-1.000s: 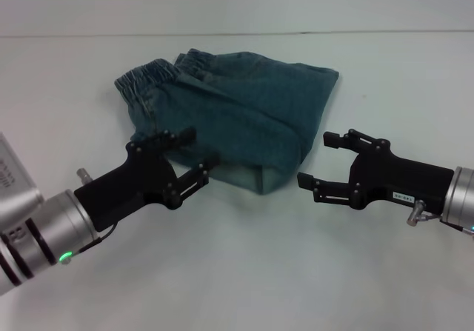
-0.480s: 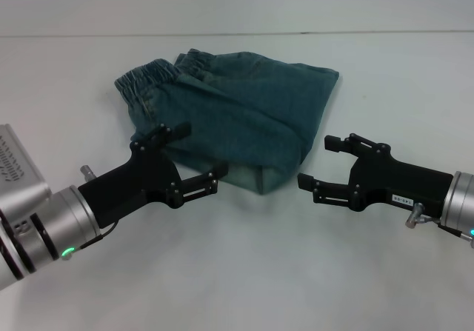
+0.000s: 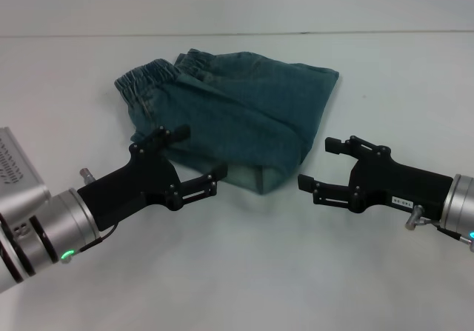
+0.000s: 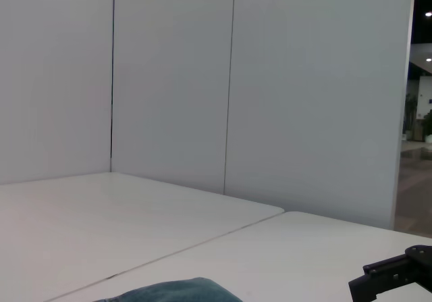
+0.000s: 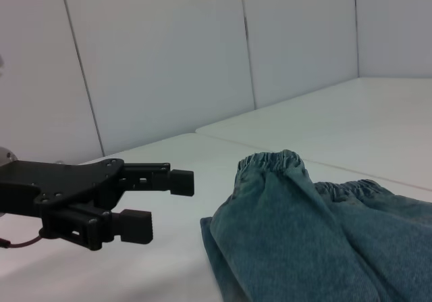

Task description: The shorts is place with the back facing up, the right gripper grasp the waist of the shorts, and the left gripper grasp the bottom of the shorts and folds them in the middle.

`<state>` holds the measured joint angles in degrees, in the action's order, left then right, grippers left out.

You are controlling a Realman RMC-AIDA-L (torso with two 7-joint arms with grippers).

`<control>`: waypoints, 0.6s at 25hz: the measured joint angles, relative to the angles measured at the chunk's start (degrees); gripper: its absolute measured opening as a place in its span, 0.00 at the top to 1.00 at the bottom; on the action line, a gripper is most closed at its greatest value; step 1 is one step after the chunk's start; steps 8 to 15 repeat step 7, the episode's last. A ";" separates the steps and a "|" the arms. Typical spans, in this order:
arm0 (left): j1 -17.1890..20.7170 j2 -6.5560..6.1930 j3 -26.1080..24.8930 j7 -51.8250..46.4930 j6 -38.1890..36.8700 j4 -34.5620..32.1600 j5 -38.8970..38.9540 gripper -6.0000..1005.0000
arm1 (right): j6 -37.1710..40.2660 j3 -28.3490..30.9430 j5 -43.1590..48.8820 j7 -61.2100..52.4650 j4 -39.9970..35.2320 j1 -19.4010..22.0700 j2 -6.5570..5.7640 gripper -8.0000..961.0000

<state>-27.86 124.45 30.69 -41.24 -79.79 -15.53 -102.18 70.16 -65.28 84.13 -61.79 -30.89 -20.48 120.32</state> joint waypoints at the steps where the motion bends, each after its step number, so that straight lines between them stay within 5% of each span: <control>1: 0.05 0.00 -0.05 0.01 0.00 0.02 0.01 0.07 | -0.01 0.01 -0.01 0.11 0.15 0.00 0.00 0.01; 15: 0.74 0.00 -0.24 0.04 -0.25 -0.09 0.28 0.07 | -0.11 0.21 -0.15 0.27 0.45 0.01 0.00 0.01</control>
